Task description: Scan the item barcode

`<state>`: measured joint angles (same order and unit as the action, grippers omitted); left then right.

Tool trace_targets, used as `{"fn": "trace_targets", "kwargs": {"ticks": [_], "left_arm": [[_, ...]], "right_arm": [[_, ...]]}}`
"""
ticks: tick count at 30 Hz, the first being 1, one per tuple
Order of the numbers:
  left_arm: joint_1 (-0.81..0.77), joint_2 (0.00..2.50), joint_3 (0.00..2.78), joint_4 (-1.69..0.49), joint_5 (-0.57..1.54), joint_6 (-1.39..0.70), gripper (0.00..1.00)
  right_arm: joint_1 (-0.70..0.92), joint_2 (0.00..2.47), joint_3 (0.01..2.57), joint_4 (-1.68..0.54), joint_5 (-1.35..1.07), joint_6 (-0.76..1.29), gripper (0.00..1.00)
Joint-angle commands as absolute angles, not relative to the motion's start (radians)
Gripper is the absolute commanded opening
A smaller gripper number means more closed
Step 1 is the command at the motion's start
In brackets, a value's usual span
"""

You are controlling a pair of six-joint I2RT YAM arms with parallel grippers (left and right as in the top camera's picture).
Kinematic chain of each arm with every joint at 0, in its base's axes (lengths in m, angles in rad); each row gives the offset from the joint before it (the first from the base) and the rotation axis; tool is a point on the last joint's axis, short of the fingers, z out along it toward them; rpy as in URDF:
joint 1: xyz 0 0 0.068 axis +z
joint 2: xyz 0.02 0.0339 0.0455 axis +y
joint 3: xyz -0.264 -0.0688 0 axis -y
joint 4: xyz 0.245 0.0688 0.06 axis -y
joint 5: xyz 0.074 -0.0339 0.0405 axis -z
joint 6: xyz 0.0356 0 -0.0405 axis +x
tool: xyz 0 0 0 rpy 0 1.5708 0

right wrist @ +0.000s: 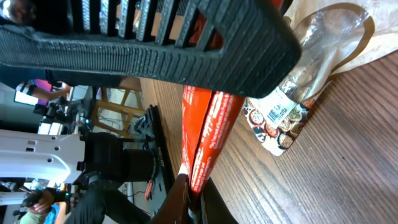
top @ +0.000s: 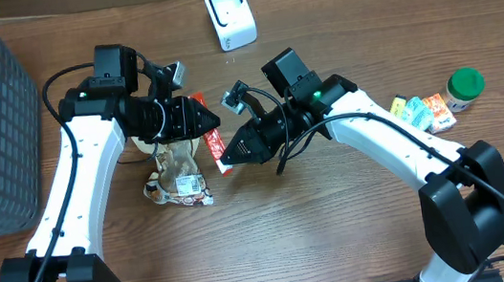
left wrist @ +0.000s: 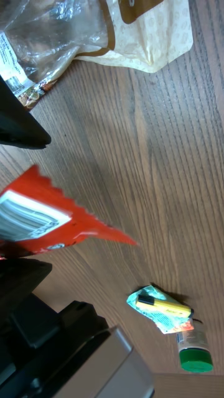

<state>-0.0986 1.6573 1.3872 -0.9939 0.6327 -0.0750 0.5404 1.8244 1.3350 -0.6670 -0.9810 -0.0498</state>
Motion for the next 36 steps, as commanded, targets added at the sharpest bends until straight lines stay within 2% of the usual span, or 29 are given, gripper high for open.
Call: {"fn": "trace_targets", "kwargs": {"ticks": [1,3,17,23,25,28,30,34,36], "left_arm": [[-0.105,1.664,1.383,-0.985,0.647,-0.091,0.43],[-0.105,1.664,1.383,-0.981,0.647,-0.091,0.39],[-0.105,1.664,1.383,-0.922,0.647,-0.139,0.4],[-0.105,1.664,1.383,-0.922,0.647,-0.139,0.18],[-0.105,1.664,1.383,-0.922,0.647,-0.139,0.06],[-0.105,1.664,1.383,-0.923,0.648,-0.143,0.04],[-0.105,1.664,1.383,-0.929,0.648,-0.164,0.04],[-0.083,1.664,1.383,-0.939,0.76,-0.169,0.04],[-0.059,1.664,1.383,-0.936,0.878,-0.169,0.04]], "right_arm": [[0.544,1.81,1.342,-0.667,-1.001,-0.025,0.04],[0.544,1.81,1.342,-0.671,-1.001,-0.025,0.04],[0.556,1.81,1.342,-0.712,-1.034,-0.026,0.04],[0.567,1.81,1.342,-0.711,-1.034,-0.026,0.04],[0.567,1.81,1.342,-0.711,-1.034,-0.026,0.04],[0.566,1.81,1.342,-0.709,-1.034,-0.026,0.05],[0.565,1.81,1.342,-0.707,-1.034,-0.026,0.12],[0.534,1.81,1.342,-0.702,-1.035,-0.026,0.36],[0.508,1.81,1.342,-0.706,-1.04,-0.026,0.41]]}}
